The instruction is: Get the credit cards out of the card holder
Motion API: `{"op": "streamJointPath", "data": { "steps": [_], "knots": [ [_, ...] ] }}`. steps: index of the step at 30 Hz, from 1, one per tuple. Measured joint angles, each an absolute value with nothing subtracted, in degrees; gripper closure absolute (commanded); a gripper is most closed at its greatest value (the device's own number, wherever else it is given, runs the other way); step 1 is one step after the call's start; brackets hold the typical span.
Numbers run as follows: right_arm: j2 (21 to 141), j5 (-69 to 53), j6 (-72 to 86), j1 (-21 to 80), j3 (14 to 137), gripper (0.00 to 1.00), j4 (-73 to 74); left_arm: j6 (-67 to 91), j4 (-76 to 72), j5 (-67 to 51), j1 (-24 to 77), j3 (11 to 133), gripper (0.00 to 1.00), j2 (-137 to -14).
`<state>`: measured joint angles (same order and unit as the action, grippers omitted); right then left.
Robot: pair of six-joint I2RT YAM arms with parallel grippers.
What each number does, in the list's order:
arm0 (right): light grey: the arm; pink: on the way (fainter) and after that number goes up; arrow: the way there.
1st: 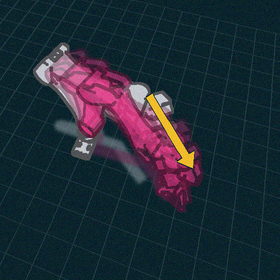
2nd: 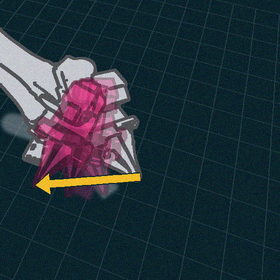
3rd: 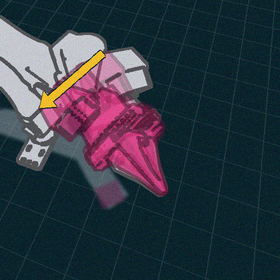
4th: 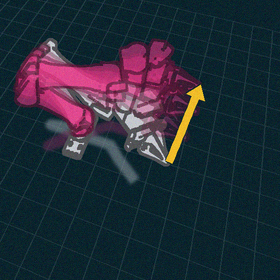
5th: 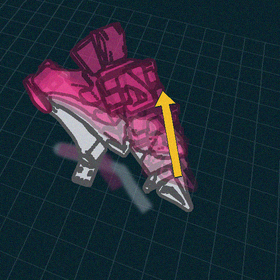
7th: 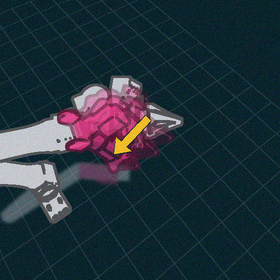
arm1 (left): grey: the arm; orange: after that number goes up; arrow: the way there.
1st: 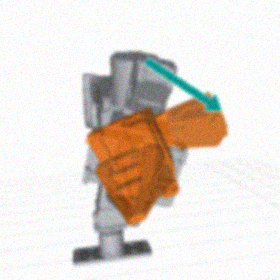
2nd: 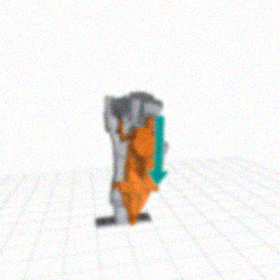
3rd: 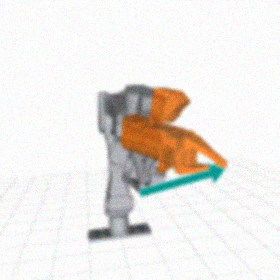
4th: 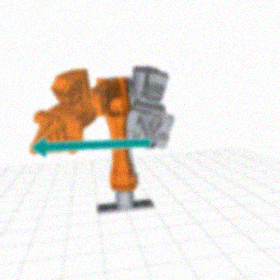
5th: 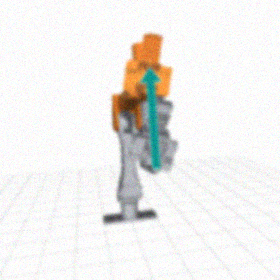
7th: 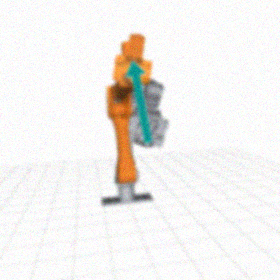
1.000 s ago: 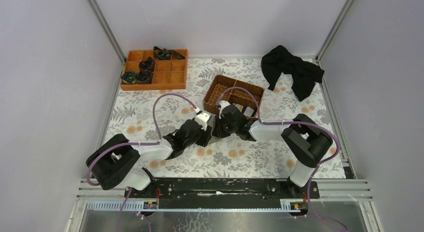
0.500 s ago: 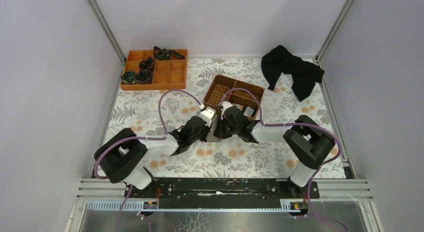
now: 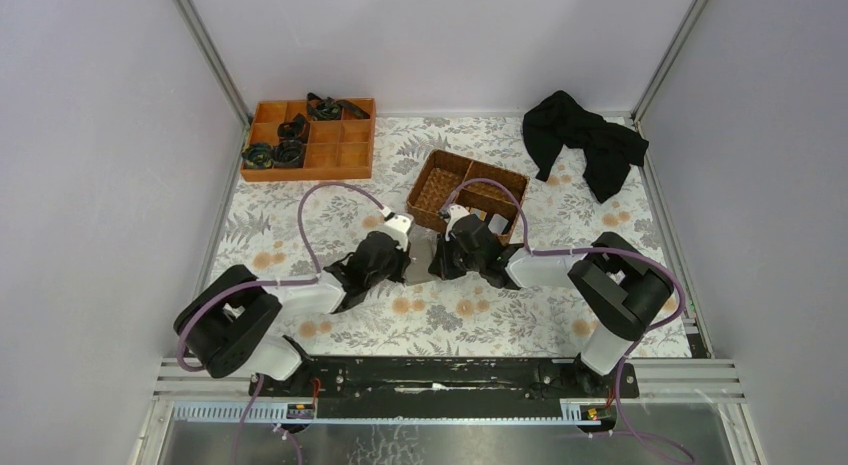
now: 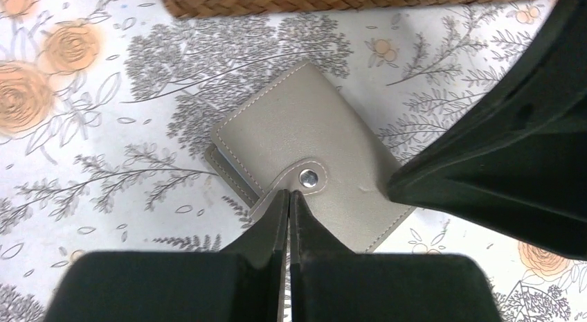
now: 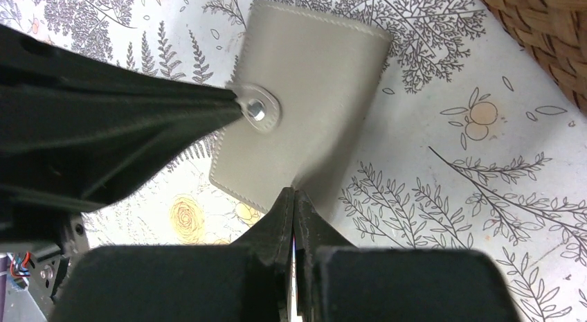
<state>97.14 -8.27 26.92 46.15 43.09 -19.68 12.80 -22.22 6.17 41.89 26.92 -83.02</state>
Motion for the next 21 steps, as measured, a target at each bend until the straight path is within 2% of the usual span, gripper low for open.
{"op": "streamJointPath", "data": {
  "steps": [12,21],
  "knots": [
    [97.2,-9.0,27.5,45.7,41.4,1.00,-18.5,16.6,-22.3,4.4,37.4,24.1,1.00,-79.1],
    [96.9,-9.1,27.4,45.7,41.4,1.00,-17.9,22.0,-27.0,-3.7,34.4,22.7,1.00,-81.1]
  ]
}}
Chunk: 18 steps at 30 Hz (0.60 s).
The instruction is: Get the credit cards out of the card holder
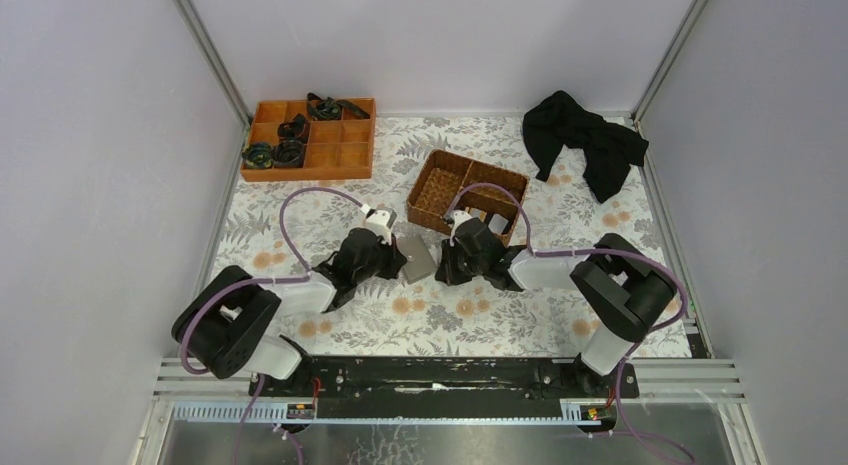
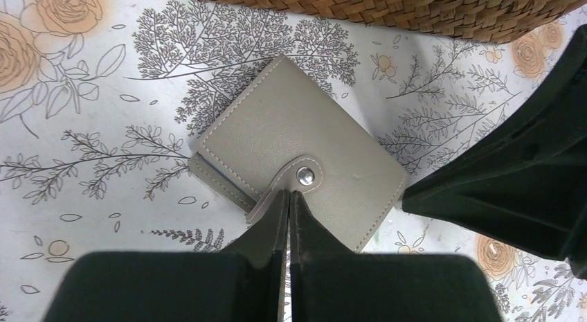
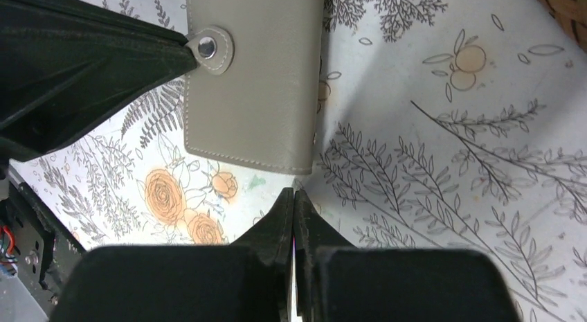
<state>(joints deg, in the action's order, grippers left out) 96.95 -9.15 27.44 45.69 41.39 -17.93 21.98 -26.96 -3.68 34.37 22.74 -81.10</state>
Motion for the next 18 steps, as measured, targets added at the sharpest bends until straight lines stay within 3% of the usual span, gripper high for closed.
{"op": "streamJointPath", "data": {
  "steps": [10,18],
  "knots": [
    [85.1,-10.1,25.9,45.7,43.7,1.00,-10.6,23.7,-29.4,-3.7,34.5,21.4,1.00,-81.4],
    [94.8,-11.6,25.6,45.7,48.7,1.00,-13.1,28.3,-35.0,-5.4,35.9,20.4,1.00,-83.9]
  ]
}}
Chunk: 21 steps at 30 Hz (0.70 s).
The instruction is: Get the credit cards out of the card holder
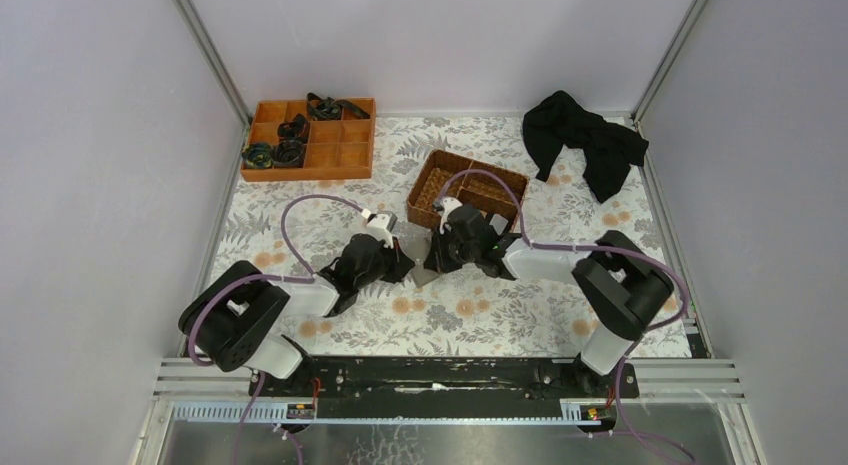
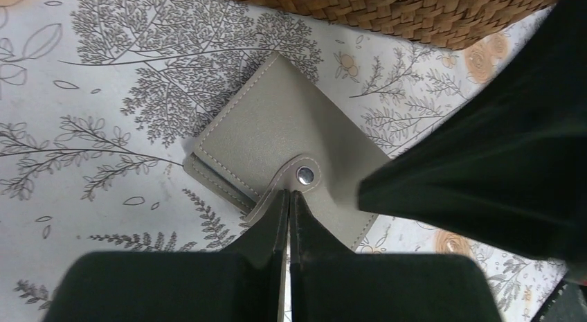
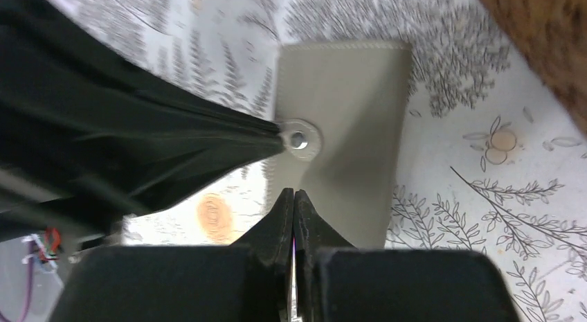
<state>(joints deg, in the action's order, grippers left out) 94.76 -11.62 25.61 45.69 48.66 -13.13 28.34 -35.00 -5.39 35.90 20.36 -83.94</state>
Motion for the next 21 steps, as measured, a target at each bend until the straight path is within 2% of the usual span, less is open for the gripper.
{"op": "streamJointPath", "data": {
  "steps": [4,14,21],
  "knots": [
    [100.0,-11.9,26.4,45.6,48.5,1.00,-14.0,29.5,-35.8,-5.6,36.3,20.1,1.00,-84.2],
    [100.4,-11.5,26.4,45.6,48.4,1.00,-14.5,31.0,-36.4,-5.8,36.1,20.0,1.00,-84.4],
    [101.3,-12.0,27.6,45.5,47.5,1.00,-18.1,38.0,-44.0,-10.8,31.0,16.5,1.00,-86.0]
  ]
}}
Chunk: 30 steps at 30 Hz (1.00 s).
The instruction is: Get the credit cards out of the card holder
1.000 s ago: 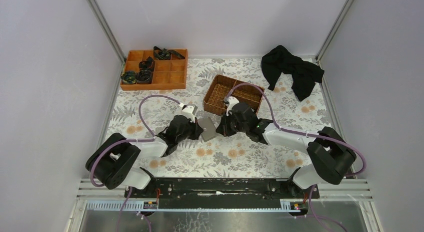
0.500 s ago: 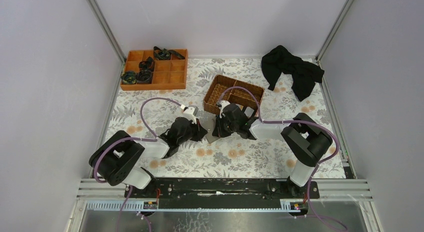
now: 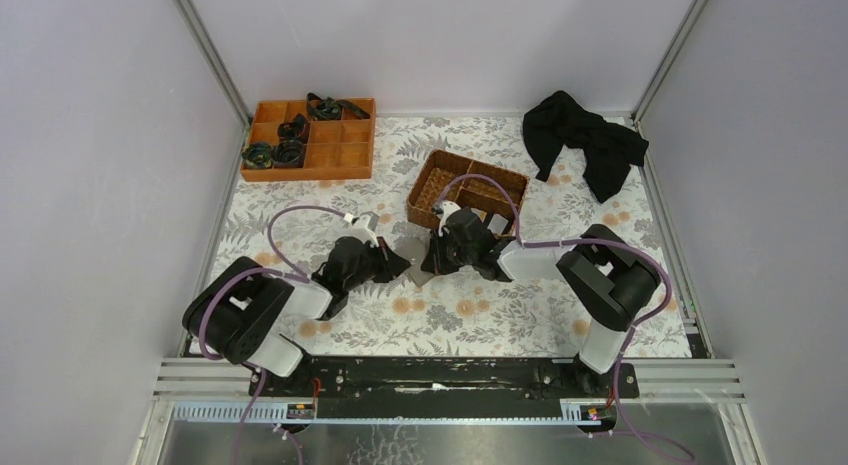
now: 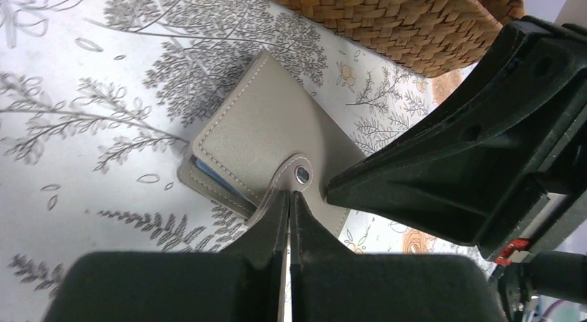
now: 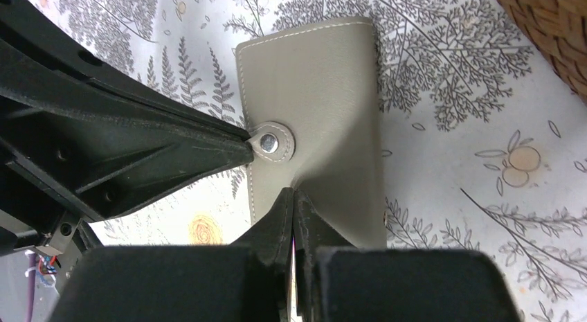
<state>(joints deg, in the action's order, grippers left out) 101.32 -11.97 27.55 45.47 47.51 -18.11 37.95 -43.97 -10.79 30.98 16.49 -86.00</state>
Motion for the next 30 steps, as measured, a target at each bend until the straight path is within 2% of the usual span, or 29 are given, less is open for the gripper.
{"op": "streamJointPath", "data": {
  "steps": [18,30],
  "knots": [
    [107.3,-13.8,36.2,45.2,47.2,1.00,-29.5,52.8,-56.7,-20.6,19.5,8.3,1.00,-86.3],
    [107.5,-14.2,37.7,44.5,46.3,1.00,-31.1,65.1,-77.2,-28.8,14.5,7.2,1.00,-101.8]
  ]
}}
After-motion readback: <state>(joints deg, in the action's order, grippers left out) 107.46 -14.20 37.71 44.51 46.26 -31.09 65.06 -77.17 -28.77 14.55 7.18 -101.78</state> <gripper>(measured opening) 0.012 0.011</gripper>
